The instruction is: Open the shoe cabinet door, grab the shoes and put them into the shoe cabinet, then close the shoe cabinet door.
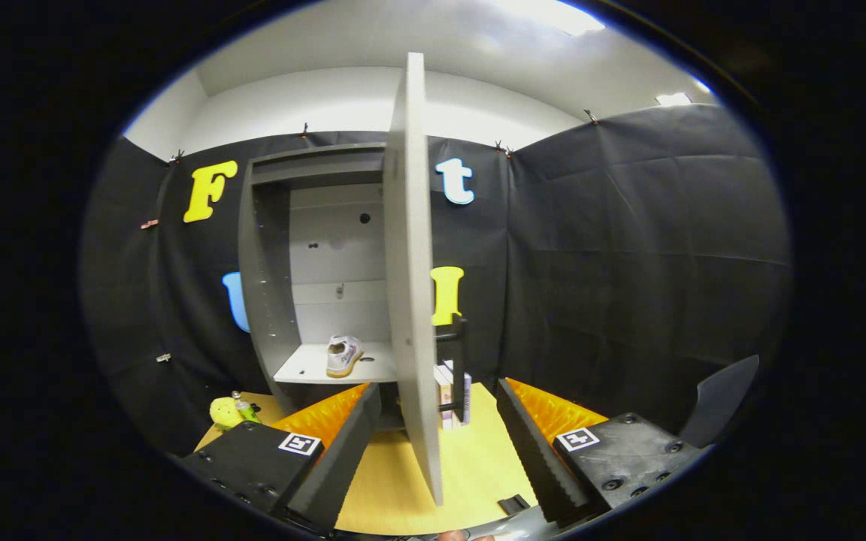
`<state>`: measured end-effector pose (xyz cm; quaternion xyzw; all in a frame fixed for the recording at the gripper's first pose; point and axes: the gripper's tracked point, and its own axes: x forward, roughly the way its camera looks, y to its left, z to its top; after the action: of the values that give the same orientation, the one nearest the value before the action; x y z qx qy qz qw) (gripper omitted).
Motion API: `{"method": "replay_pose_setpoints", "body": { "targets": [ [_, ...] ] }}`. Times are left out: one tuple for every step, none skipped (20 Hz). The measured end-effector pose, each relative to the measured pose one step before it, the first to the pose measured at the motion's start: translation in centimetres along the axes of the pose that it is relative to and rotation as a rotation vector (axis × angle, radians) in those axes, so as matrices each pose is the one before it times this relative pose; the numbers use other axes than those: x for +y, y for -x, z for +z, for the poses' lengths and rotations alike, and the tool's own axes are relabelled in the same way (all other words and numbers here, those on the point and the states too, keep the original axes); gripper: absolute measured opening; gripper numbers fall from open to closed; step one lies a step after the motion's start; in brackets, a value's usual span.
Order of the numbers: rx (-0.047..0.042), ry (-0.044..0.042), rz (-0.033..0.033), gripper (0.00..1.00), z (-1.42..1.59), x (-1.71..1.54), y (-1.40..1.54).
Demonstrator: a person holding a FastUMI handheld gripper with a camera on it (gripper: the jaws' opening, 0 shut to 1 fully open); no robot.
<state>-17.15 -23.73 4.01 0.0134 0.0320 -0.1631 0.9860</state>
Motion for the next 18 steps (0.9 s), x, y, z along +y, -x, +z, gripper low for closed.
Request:
{"method": "replay_pose_setpoints", "body": {
  "targets": [
    [0.00007,-0.00436,-0.02032,0.98,-0.107,-1.391,-0.441],
    [0.00327,-0.00254,-0.02006,0.98,-0.129,-1.416,-0.591],
    [0.00688,-0.00076,-0.01389,0.98,-0.322,-1.042,-0.603],
    [0.00975,0.00044,-0.01108,0.98,-0.413,-0.958,-0.726],
    [0.01022,0.00255,-0.00658,0.98,-0.402,-0.651,-0.941],
    [0.0071,-0.00087,0.00025,0.98,-0.288,-0.461,-0.813],
    [0.00328,-0.00291,0.00343,0.98,-0.075,-0.207,-0.735],
    [0.00098,-0.0042,0.01071,0.98,-0.431,-0.104,-0.93],
    [-0.00088,-0.00039,0.00709,0.98,-0.386,0.224,-0.732],
    [0.00566,0.00268,0.01234,0.98,-0.299,0.964,-1.079],
    [0.0013,-0.00059,0.01305,0.98,-0.127,0.846,-0.463],
    [0.00722,-0.00247,0.01502,0.98,-0.119,0.682,-0.215],
    [0.00246,0.00394,0.0051,0.98,-0.152,0.216,0.105],
    [-0.00518,0.00527,0.00406,0.98,0.1,0.073,0.044],
    [0.00318,-0.00049,0.00365,0.98,-0.135,0.053,0.04],
    [-0.00016,-0.00547,0.0006,0.98,0.065,0.23,0.198],
    [0.00092,-0.00328,-0.00356,0.98,-0.054,0.224,0.132],
    [-0.00086,-0.0014,-0.00464,0.98,-0.08,0.26,0.171]
  ]
}}
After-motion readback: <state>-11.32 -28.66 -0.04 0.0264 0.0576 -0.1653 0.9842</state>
